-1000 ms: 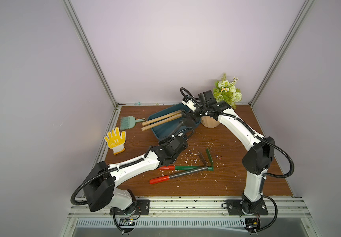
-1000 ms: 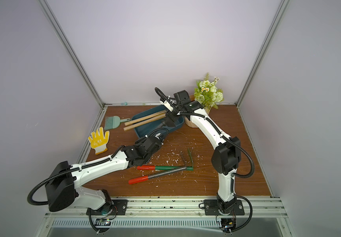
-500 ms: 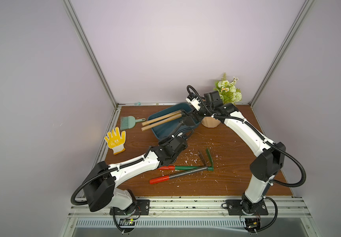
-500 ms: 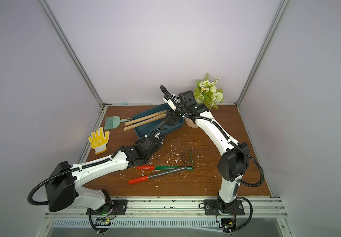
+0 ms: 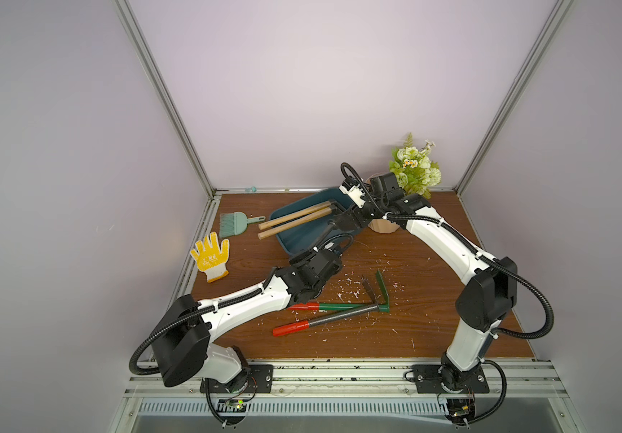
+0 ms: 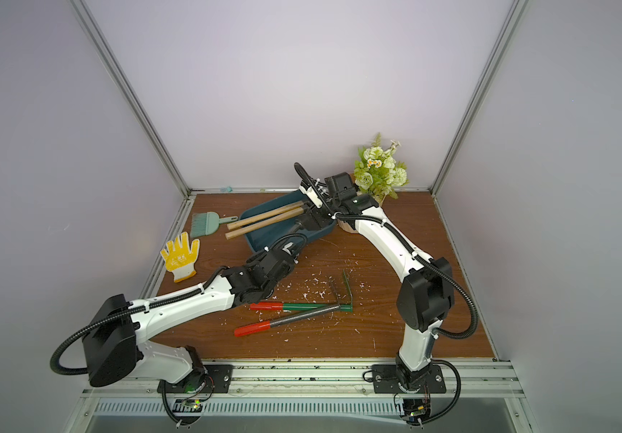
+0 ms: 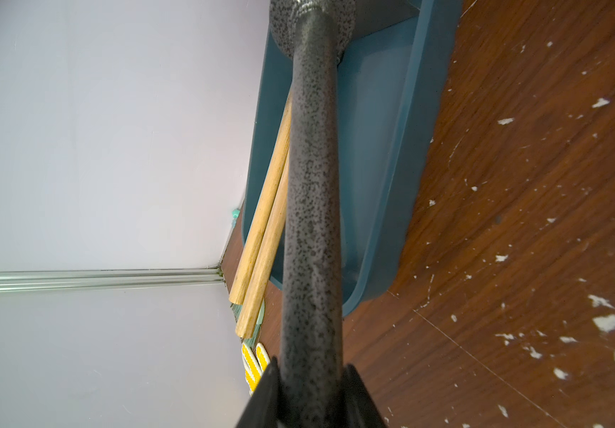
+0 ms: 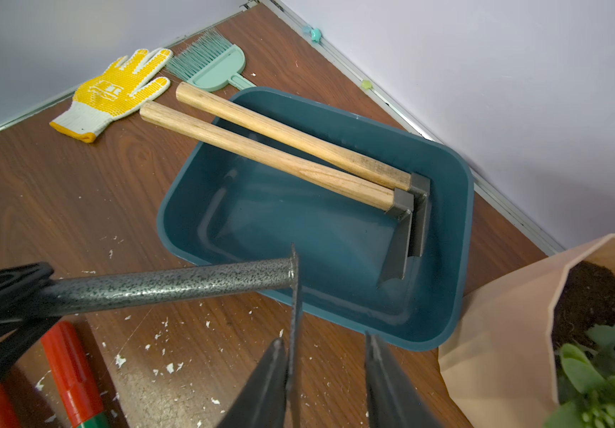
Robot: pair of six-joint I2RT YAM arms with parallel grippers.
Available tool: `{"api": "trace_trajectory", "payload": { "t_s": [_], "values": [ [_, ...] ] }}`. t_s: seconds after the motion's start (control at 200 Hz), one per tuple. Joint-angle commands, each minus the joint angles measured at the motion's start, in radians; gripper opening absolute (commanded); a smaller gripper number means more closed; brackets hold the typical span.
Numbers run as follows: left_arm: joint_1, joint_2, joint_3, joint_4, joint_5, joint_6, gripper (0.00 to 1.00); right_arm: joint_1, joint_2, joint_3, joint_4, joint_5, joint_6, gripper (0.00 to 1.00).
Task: Put the small hoe into the storage box
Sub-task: Pick up the hoe from the center of the board.
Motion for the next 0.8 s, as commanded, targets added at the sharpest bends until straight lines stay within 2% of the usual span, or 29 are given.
{"api": "trace_trajectory", "payload": {
  "t_s": [0.0, 0.34, 0.46, 0.555, 0.605, 0.65, 0.736, 0.796],
  "values": [
    [-0.007, -0.028, 0.009, 0.078, -0.026, -0.035, 0.01, -0.006, 0.014, 0.024, 0.031, -0.030, 0.014, 0.33],
    [-0.007, -0.028, 0.010, 0.087, -0.026, -0.030, 0.00, -0.006, 0.022, -0.003, 0.030, -0.057, 0.021, 0.30],
    [-0.007, -0.028, 0.010, 0.088, -0.026, -0.032, 0.00, -0.007, 0.026, 0.003, 0.034, -0.046, 0.028, 0.17],
    [-0.007, -0.031, 0.009, 0.091, -0.025, -0.036, 0.00, -0.007, 0.032, 0.018, 0.039, -0.041, 0.036, 0.00],
    [-0.008, -0.034, 0.008, 0.095, -0.023, -0.043, 0.01, -0.007, 0.035, 0.024, 0.045, -0.037, 0.041, 0.00],
    [-0.007, -0.039, 0.005, 0.098, -0.019, -0.051, 0.11, -0.007, 0.038, 0.026, 0.059, -0.027, 0.054, 0.00],
    [-0.007, -0.055, -0.004, 0.113, -0.007, -0.066, 0.44, -0.007, 0.036, 0.015, 0.106, 0.009, 0.084, 0.00],
    [-0.006, -0.074, -0.014, 0.127, 0.005, -0.080, 0.57, -0.007, 0.034, -0.002, 0.155, 0.039, 0.103, 0.00]
  ]
}}
